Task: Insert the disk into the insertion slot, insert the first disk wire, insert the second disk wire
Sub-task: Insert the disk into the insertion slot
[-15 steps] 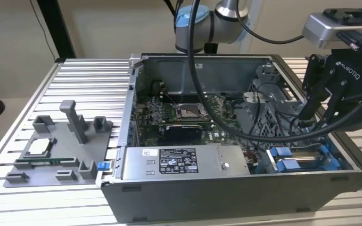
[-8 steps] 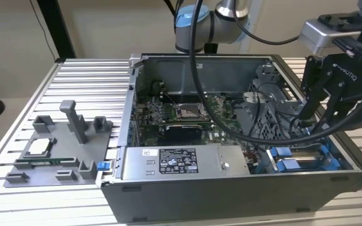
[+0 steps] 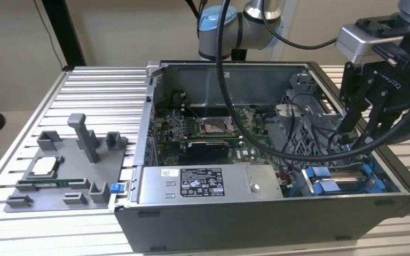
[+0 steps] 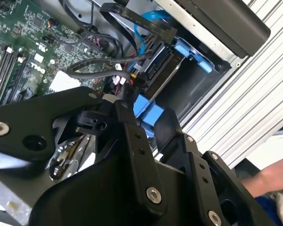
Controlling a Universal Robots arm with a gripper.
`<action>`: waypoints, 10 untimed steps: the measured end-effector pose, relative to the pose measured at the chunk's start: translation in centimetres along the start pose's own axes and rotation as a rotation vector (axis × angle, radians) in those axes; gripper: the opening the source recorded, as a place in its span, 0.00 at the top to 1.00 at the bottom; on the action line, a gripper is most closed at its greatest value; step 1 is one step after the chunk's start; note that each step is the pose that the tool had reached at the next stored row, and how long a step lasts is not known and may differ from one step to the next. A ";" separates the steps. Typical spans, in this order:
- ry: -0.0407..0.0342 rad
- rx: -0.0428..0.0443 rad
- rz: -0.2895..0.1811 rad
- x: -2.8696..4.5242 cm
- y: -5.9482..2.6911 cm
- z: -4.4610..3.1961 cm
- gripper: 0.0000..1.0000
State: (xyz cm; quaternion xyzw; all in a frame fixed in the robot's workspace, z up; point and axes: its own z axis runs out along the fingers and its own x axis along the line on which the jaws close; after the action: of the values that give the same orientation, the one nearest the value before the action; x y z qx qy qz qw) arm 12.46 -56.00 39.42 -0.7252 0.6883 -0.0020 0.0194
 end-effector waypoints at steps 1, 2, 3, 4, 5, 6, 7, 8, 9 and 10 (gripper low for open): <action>-0.0002 0.0022 -0.002 -0.10 0.00 0.01 0.00; -0.0004 0.0044 -0.004 -0.21 -0.01 0.03 0.00; -0.0005 0.0066 -0.005 -0.34 -0.02 0.05 0.00; -0.0007 0.0082 -0.006 -0.48 -0.02 0.10 0.00; -0.0010 0.0096 -0.008 -0.62 -0.03 0.17 0.00; -0.0013 0.0106 -0.009 -0.74 -0.04 0.23 0.00; -0.0021 0.0115 -0.010 -0.84 -0.05 0.31 0.00; -0.0027 0.0121 -0.011 -0.90 -0.08 0.37 0.00; -0.0032 0.0128 -0.013 -0.94 -0.13 0.46 0.00; -0.0034 0.0136 -0.014 -0.96 -0.18 0.55 0.00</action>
State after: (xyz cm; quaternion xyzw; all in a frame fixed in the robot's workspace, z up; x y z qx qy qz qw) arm 12.60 -55.01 38.90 -0.7300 0.6830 -0.0056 0.0256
